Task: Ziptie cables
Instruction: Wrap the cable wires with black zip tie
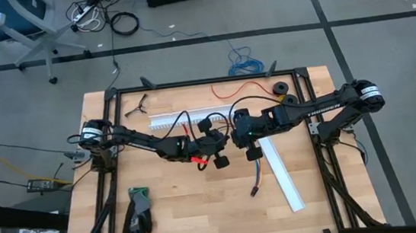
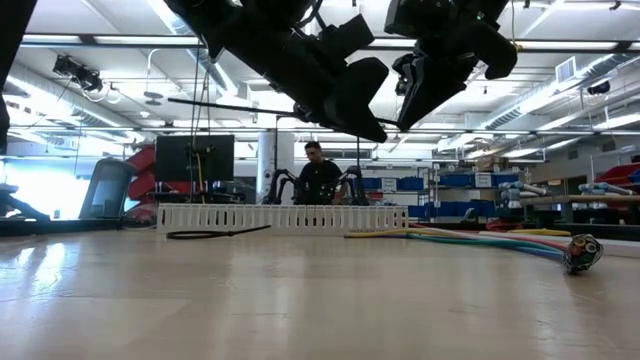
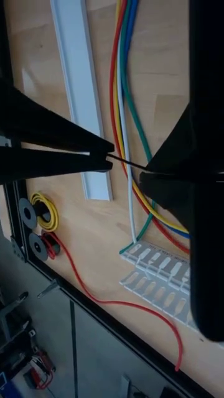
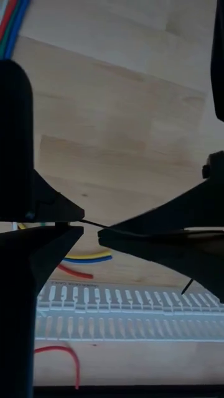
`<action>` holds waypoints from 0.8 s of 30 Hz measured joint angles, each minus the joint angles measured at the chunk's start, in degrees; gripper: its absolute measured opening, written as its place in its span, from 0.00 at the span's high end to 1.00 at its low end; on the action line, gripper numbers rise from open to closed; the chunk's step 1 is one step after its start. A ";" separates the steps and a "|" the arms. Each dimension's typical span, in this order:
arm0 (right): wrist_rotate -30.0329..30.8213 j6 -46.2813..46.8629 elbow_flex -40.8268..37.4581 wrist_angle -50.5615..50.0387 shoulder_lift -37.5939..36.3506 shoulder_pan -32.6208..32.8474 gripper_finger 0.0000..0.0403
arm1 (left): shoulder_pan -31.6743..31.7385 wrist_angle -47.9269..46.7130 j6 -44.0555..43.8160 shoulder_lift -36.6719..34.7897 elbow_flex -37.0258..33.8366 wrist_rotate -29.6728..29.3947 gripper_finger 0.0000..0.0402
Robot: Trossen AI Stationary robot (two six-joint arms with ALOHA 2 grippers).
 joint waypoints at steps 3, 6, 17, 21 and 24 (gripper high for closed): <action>0.00 0.00 0.00 -0.42 0.00 0.00 1.00 | 0.01 0.00 0.00 0.02 -0.01 0.33 0.99; -0.02 0.00 0.00 -0.82 -0.01 -0.04 1.00 | 0.00 0.00 -0.04 0.02 0.00 1.44 0.99; -0.09 0.37 0.00 -3.04 -0.02 -0.09 0.91 | 0.02 -0.35 -1.57 0.04 0.00 2.26 1.00; -0.08 0.25 -0.02 -3.25 -0.02 -0.09 0.82 | 0.01 -1.53 -2.05 0.04 0.00 2.24 1.00; 0.97 0.09 -0.02 -3.54 -0.02 -0.15 0.74 | 0.02 -3.21 -3.08 0.04 0.00 2.09 1.00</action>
